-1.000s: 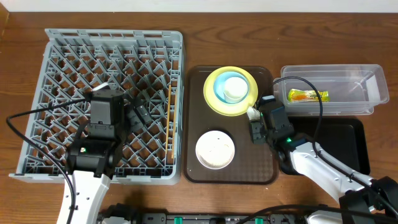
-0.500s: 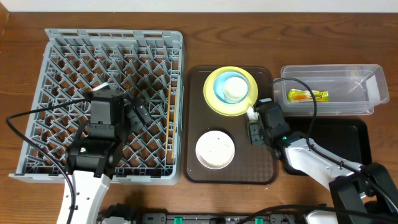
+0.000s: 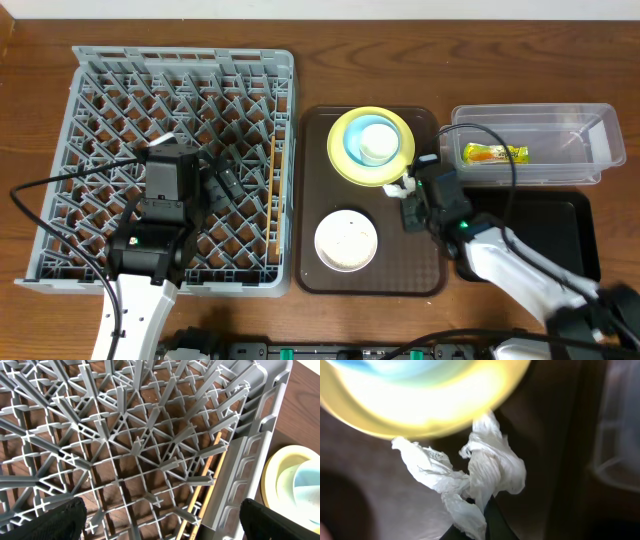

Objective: Sort waste into correct bins and load items into the dishwasher
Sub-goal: 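Carry the tissue right and drop it into the clear bin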

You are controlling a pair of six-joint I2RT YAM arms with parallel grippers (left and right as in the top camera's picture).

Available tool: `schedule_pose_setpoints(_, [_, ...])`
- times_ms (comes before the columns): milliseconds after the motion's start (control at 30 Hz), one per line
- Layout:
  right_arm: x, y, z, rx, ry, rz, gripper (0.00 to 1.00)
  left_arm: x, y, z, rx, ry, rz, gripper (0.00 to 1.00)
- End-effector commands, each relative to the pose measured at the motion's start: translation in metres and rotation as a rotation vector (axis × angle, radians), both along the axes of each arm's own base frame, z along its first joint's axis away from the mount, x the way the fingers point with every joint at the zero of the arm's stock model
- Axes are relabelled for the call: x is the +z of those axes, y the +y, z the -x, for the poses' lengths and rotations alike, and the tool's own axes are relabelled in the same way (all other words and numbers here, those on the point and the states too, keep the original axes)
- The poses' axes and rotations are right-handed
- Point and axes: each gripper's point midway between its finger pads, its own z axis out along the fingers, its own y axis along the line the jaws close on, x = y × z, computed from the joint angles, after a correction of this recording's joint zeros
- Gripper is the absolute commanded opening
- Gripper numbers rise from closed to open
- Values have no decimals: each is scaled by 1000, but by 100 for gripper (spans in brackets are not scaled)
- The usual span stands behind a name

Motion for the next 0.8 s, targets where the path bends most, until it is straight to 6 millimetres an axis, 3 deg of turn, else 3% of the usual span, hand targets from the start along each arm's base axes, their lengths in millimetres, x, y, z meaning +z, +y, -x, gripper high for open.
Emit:
schedule_pose_setpoints(0, [44,6,-11,1,-124,-53,1,-2,2,0,13,4,1,99])
schedule_pose_setpoints(133, [88,-12,-19,-77,-273,-39,1,-2,2,0,13,4,1,99])
schedule_pose_setpoints(300, [131,-65,-31,-275,-428,20,1,-2,2,0,13,4,1,99])
schedule_pose_setpoints(667, [154,-167,-45,-540,-345,63,1,-2,2,0,13,4,1,99])
schedule_pose_setpoints(767, [153,-178,-50,-520,-265,80,1,-2,2,0,13,4,1,99])
